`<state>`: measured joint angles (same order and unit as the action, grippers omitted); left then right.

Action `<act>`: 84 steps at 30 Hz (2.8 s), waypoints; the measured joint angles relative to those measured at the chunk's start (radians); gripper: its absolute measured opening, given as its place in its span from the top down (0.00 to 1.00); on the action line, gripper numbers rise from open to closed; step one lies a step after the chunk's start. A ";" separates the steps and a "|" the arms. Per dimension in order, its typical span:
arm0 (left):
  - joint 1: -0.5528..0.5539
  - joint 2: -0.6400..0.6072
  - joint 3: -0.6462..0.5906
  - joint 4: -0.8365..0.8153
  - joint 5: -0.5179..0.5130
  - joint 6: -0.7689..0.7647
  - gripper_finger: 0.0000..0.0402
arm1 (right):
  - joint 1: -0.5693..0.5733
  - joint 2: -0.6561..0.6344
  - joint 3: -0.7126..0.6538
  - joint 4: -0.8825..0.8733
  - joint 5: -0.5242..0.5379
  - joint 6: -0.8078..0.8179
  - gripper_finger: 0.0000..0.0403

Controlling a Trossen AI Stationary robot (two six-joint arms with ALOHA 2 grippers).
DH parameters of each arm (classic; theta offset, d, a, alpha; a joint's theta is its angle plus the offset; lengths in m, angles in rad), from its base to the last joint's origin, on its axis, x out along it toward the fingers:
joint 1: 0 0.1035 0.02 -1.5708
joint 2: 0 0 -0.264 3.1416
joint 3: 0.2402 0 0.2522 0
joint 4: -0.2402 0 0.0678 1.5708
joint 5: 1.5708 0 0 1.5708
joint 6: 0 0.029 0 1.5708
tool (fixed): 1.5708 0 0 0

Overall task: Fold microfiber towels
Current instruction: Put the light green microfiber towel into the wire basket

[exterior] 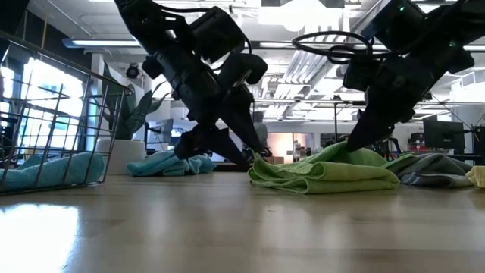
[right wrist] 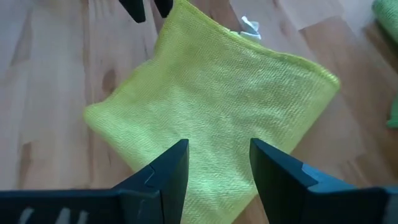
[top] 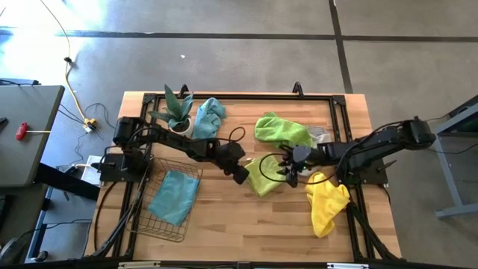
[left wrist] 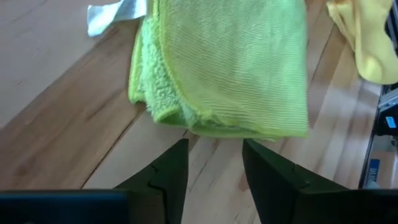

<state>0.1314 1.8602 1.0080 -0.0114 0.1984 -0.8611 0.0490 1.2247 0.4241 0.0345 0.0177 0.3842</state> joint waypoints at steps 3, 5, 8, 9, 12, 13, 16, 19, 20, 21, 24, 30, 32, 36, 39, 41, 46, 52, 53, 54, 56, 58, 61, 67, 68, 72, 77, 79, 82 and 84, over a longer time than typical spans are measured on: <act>0.000 0.000 0.000 0.000 -0.029 -0.003 0.59 | -0.014 0.000 0.000 -0.001 0.000 -0.002 0.60; -0.004 0.000 0.000 0.001 -0.064 -0.035 0.55 | -0.017 0.000 0.000 -0.006 0.000 -0.003 0.60; -0.010 0.000 0.000 0.000 -0.084 -0.079 0.50 | -0.016 0.000 0.000 -0.023 0.000 0.008 0.60; -0.012 0.000 0.000 -0.004 -0.088 -0.089 0.49 | -0.016 0.000 0.000 -0.022 0.000 0.016 0.60; -0.026 0.000 0.000 -0.037 -0.139 -0.135 0.47 | -0.016 0.000 0.000 -0.023 0.000 0.040 0.60; -0.032 0.000 0.000 -0.046 -0.163 -0.167 0.47 | -0.016 0.000 0.000 -0.023 0.000 0.049 0.60; -0.049 0.000 0.000 -0.053 -0.231 -0.228 0.47 | -0.016 0.000 0.000 -0.023 0.000 0.069 0.60; -0.057 0.005 0.000 -0.026 -0.262 -0.232 0.47 | -0.016 0.000 0.000 -0.023 0.000 0.061 0.60; -0.057 0.006 0.000 -0.019 -0.263 -0.223 0.47 | -0.016 0.000 0.000 -0.023 0.000 0.060 0.60; -0.056 0.006 0.000 -0.008 -0.265 -0.209 0.47 | -0.016 0.000 0.000 -0.023 0.000 0.061 0.60; -0.056 0.018 0.001 0.022 -0.271 -0.194 0.47 | -0.016 0.001 0.000 -0.023 0.000 0.062 0.60; -0.069 0.063 0.000 0.044 -0.263 -0.183 0.47 | -0.016 0.001 0.000 -0.023 0.000 0.061 0.60; -0.074 0.071 0.002 0.052 -0.262 -0.183 0.47 | -0.016 0.001 0.001 -0.025 0.000 0.061 0.60; -0.074 0.071 0.002 0.043 -0.279 -0.154 0.47 | -0.016 0.001 0.001 -0.023 0.000 0.061 0.60; -0.074 0.072 0.000 0.061 -0.284 -0.180 0.47 | -0.016 0.001 0.001 -0.024 0.000 0.061 0.60; -0.074 0.074 0.000 0.073 -0.288 -0.194 0.46 | -0.016 0.001 0.001 -0.024 0.000 0.061 0.60; -0.088 0.077 -0.001 0.122 -0.282 -0.200 0.39 | -0.016 0.001 0.001 -0.024 0.000 0.061 0.60; -0.119 0.077 -0.001 0.157 -0.331 -0.237 0.33 | -0.016 0.001 0.001 -0.024 0.000 0.061 0.60; -0.121 0.078 -0.001 0.158 -0.344 -0.236 0.32 | -0.016 0.001 0.001 -0.024 0.000 0.061 0.60; -0.119 0.087 -0.001 0.170 -0.356 -0.236 0.32 | -0.016 0.001 0.001 -0.024 0.000 0.061 0.60; -0.113 0.107 -0.001 0.190 -0.360 -0.245 0.32 | -0.016 0.001 0.001 -0.024 0.000 0.061 0.60; -0.109 0.130 0.002 0.231 -0.362 -0.259 0.32 | -0.016 0.001 0.001 -0.024 0.000 0.061 0.60; -0.098 0.156 0.004 0.277 -0.339 -0.267 0.33 | -0.016 0.001 0.001 -0.024 0.000 0.061 0.60; -0.097 0.167 0.004 0.308 -0.355 -0.251 0.33 | -0.016 0.001 0.001 -0.024 0.000 0.061 0.60; -0.098 0.168 0.004 0.308 -0.359 -0.243 0.34 | -0.016 0.001 0.001 -0.024 0.000 0.061 0.60; -0.092 0.169 0.003 0.306 -0.360 -0.227 0.40 | -0.016 0.001 0.001 -0.025 0.000 0.061 0.60; -0.080 0.171 0.003 0.300 -0.356 -0.222 0.54 | -0.016 0.001 0.001 -0.026 0.000 0.061 0.60; -0.074 0.171 0.003 0.300 -0.349 -0.212 0.61 | -0.016 0.001 0.001 -0.026 0.000 0.061 0.60; -0.065 0.171 0.003 0.300 -0.333 -0.203 0.73 | -0.016 0.001 0.001 -0.026 0.000 0.061 0.60; -0.062 0.171 0.002 0.301 -0.326 -0.185 0.81 | -0.016 0.001 0.001 -0.026 0.000 0.061 0.60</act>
<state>0.0692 2.0308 1.0103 0.2893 -0.1272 -1.0463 0.0334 1.2259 0.4248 0.0087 0.0181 0.4450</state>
